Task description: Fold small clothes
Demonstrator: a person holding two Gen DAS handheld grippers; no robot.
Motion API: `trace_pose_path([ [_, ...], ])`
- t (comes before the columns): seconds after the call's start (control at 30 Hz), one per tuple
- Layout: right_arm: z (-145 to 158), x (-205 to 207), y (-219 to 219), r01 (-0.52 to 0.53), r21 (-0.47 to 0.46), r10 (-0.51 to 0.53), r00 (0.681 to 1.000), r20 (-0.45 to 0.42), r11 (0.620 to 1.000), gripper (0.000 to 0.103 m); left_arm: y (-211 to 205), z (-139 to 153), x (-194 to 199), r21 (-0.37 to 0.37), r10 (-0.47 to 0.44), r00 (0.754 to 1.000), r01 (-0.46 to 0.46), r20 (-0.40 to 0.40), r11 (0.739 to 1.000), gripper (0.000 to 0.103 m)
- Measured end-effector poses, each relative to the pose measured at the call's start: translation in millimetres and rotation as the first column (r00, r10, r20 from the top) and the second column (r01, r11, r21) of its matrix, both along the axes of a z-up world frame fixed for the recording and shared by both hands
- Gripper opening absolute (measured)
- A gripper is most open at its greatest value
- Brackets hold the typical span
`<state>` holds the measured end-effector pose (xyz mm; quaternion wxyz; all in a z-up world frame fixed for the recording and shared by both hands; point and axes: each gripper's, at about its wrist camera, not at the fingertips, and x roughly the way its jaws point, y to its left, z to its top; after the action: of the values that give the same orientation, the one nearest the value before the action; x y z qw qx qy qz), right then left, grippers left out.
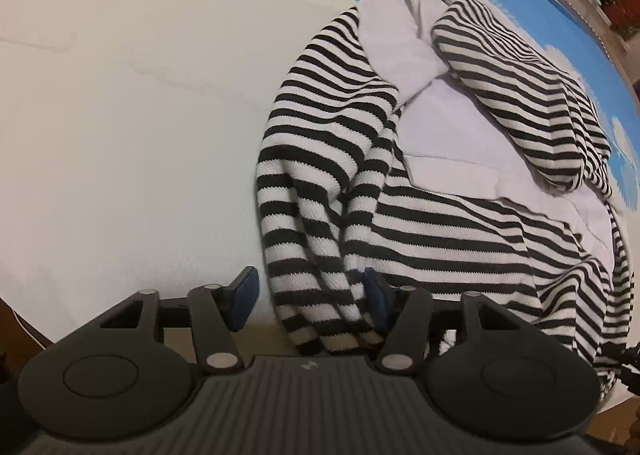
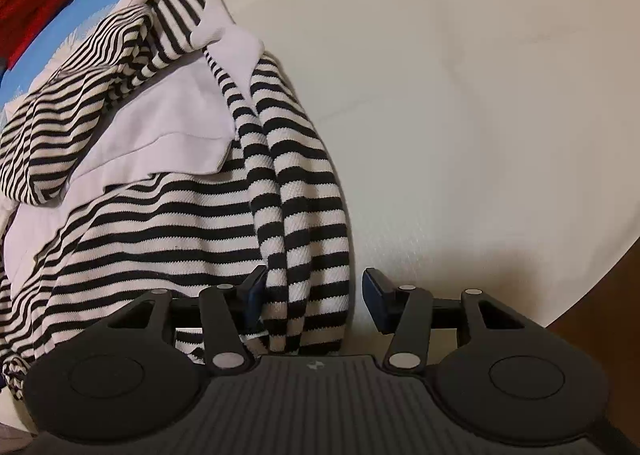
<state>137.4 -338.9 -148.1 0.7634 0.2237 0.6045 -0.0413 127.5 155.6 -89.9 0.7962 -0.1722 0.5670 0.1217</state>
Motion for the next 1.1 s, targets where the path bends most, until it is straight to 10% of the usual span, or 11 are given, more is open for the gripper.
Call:
trace_pose_path([
  [0.17, 4.3, -3.9, 0.4, 0.050, -0.033, -0.049, 0.998, 0.031, 0.998, 0.053, -9.9, 0.0, -0.9, -0.001, -0.092, 0.995, 0.092, 0.043, 0.996, 0.008],
  [1.1, 34.8, -14.4, 13.6, 0.055, -0.295, 0.009, 0.977, 0.211, 0.954, 0.061, -1.6, 3.4, -5.1, -0.034, -0.034, 0.998, 0.035, 0.045, 0.999, 0.036],
])
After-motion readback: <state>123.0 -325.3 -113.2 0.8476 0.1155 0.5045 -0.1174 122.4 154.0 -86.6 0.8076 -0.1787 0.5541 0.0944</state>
